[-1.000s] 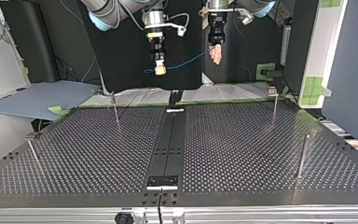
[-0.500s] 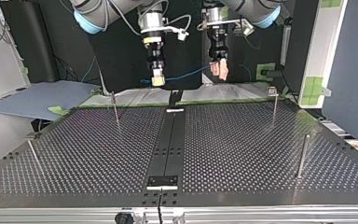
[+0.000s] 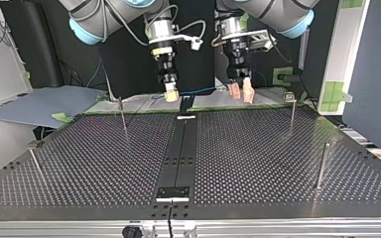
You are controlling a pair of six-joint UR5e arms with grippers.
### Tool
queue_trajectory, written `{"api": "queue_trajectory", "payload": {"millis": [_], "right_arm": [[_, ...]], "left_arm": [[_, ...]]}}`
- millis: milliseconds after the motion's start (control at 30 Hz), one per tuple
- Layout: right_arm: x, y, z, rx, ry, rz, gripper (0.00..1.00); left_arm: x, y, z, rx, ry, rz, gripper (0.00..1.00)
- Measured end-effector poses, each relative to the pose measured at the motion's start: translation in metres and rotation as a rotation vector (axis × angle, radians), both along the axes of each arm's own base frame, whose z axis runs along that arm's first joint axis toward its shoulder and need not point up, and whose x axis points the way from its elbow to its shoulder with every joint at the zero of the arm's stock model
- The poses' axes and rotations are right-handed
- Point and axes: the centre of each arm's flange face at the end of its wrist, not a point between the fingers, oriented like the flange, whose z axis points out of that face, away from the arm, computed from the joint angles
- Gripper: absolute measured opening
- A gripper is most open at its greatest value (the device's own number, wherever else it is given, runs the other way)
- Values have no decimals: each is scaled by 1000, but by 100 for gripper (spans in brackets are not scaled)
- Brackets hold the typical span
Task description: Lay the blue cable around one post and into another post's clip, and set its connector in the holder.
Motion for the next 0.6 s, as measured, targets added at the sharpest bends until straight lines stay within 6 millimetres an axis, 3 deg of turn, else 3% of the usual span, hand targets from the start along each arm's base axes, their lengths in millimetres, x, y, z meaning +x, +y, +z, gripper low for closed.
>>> {"api": "queue_trajectory", "payload": {"millis": [300,600], "right_arm": [[10,-6,16,-1,15,43,0],[31,-13,16,-4,60,75,0]], "left_arm": [[0,21,40,-11,-21,53,100],[5,51,79,-14,-48,70,100]]}}
